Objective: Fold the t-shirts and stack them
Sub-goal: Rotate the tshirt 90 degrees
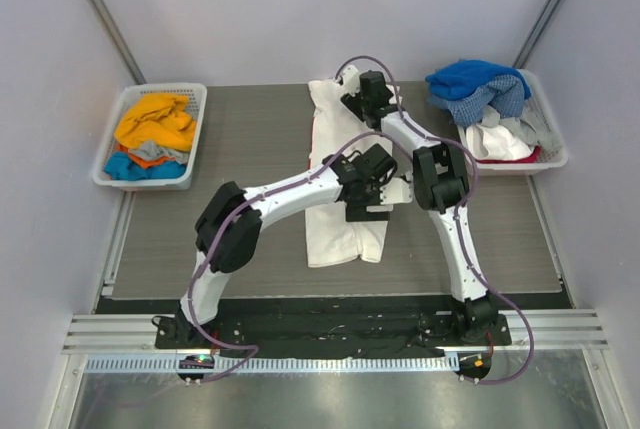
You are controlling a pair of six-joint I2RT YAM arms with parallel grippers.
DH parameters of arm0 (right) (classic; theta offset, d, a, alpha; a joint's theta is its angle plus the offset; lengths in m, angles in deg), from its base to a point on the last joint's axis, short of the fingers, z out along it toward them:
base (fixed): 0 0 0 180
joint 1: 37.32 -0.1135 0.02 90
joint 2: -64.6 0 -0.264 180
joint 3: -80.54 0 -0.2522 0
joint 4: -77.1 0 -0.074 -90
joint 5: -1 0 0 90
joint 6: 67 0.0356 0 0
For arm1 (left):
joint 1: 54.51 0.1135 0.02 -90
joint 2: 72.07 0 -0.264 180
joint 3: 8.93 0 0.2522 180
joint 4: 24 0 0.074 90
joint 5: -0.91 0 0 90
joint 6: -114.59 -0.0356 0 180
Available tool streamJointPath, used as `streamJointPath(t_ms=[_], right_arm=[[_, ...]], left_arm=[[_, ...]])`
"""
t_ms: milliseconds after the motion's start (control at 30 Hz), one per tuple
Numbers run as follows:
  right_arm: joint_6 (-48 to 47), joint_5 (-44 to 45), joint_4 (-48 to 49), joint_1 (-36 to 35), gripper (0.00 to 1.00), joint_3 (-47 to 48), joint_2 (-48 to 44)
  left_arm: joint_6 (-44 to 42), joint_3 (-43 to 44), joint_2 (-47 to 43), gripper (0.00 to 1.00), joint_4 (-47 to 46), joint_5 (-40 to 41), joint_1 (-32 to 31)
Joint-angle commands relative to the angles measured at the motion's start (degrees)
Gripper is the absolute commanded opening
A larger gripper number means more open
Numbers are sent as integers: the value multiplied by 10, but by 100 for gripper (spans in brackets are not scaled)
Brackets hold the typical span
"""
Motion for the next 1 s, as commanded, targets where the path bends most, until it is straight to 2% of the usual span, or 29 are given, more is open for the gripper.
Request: streamJointPath(t_ms=[0,267,367,533,667,800,967], right_arm=[[19,14,19,-8,75,-36,-86],[32,14,-7,-9,76,-115,-156],[40,11,-21,-8,76,-194,-208],[49,34,-17,-4,80,-323,-319],[70,33,-24,-3,82,-413,-415],[94,-1,-97,-12,83,-493,-513],[94,-26,-167,-48,79,-623,-661]], left_arm=[[35,1,-91,100,-60,9,4],[41,-30,-160,100,-33,21,-19],[47,-63,-196,100,-36,44,-19],[91,-141,-265,100,-90,69,1],[135,-172,-318,100,-125,79,44],[174,-204,-343,100,-118,79,80],[215,-241,-351,100,-64,59,89]])
